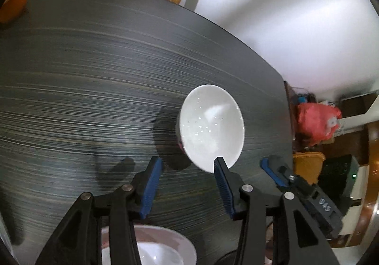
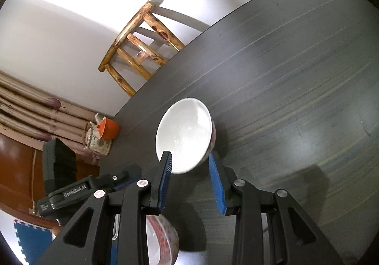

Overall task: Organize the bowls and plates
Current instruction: 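Move both grippers to the small pink-flowered bowl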

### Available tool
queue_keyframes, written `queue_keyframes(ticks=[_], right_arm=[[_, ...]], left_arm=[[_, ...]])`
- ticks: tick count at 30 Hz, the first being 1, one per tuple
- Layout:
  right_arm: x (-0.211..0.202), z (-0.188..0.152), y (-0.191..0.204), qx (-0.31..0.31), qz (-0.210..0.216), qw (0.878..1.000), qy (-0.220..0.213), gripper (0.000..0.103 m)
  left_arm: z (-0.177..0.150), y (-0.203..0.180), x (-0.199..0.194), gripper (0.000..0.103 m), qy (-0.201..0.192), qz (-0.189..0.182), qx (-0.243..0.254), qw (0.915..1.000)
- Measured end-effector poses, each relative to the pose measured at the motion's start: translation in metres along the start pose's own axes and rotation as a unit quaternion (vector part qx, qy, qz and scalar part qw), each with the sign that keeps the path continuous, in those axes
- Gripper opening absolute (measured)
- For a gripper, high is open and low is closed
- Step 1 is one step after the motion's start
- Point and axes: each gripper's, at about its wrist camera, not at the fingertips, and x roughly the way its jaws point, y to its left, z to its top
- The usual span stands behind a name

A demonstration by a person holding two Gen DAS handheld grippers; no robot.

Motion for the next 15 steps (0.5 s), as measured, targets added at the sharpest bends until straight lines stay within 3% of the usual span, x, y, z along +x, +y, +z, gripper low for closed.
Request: queue_keyframes(ticks=[15], right_arm=[[0.036, 0.025, -0.011, -0.010, -0.027, 0.999, 0.025, 0.032]], left_arm=[[0.015, 0.004, 0.028, 0.048, -0.002, 0.006, -0.001, 1.0000]])
